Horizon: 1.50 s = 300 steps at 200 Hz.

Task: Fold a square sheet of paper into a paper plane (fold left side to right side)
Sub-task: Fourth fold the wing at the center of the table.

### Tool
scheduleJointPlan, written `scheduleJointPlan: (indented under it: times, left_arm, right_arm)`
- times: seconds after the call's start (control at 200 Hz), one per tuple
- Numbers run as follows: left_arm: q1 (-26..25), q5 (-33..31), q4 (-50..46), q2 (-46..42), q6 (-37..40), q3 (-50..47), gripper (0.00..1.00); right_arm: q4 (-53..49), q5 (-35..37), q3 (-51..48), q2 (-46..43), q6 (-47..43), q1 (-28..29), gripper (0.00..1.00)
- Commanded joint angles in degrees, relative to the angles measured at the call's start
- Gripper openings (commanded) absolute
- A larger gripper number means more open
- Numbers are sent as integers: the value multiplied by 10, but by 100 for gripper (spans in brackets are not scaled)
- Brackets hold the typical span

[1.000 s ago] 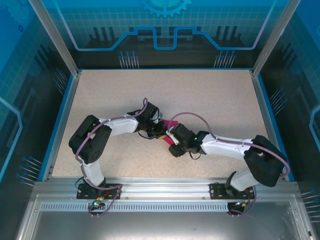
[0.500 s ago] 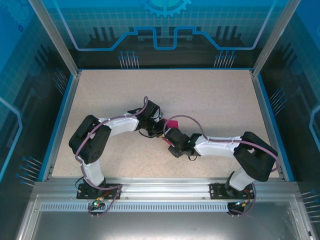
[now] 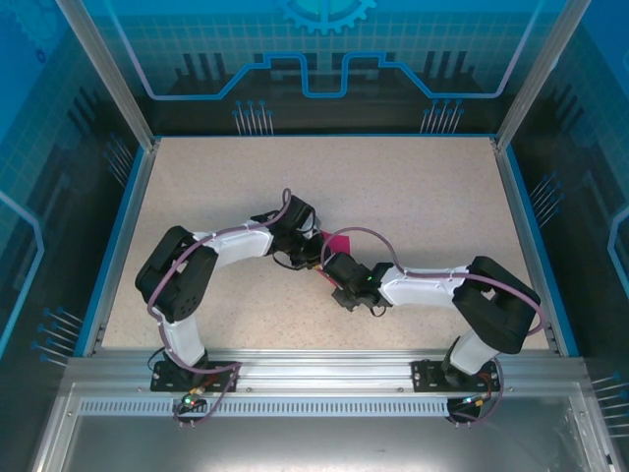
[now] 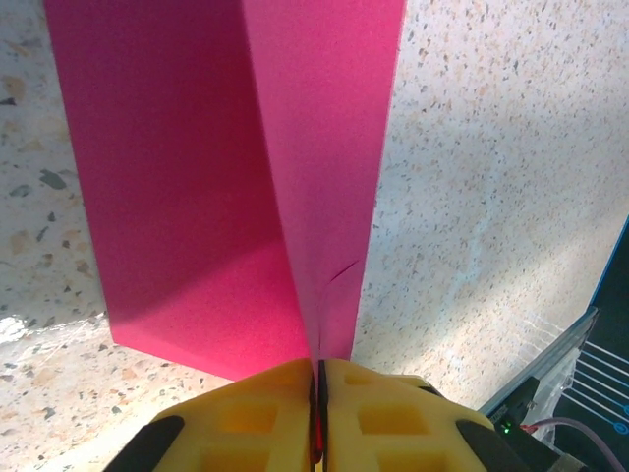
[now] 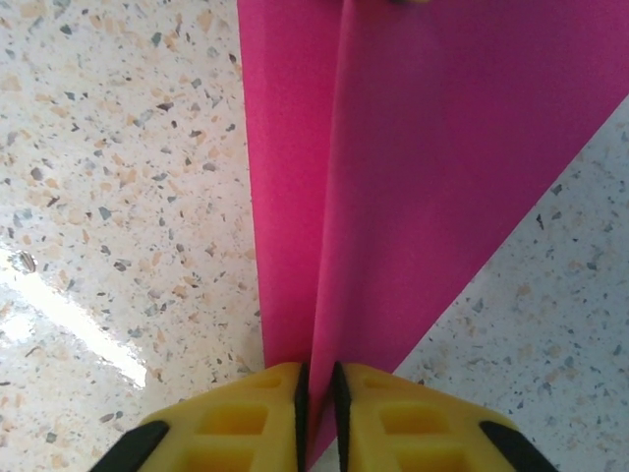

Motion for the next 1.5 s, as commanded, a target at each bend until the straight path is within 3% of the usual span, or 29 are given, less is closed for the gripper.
scheduleJointPlan:
  times: [0.0,0.08,0.33,0.635,0.78,1.075,1.496]
  left_arm:
    - [-3,11,-25,-11,22,26,18]
    - [-2,7,-42,-14,32,38,28]
    - [13,2,-70,-34,47,58,43]
    - [67,-14,-75,-120,46,-6,63]
    - [78,-16,-64,-142,42,-43,60]
    - [44,26,13,-78,14,-69,40]
    - [24,27,21,15,8,-4,32]
  right_arm:
    - [17,-5,1,8,0,-8,15]
    - [18,-9,-2,8,0,-11,13]
    - [26,-16,-17,13,4,-13,13]
    - [40,-31,-35,11,16,-16,13]
    - [50,-52,-44,4,20,-31,13]
    - [76,-115,-70,-17,19,-72,13]
    - [83,-134,-76,-15,17,-85,13]
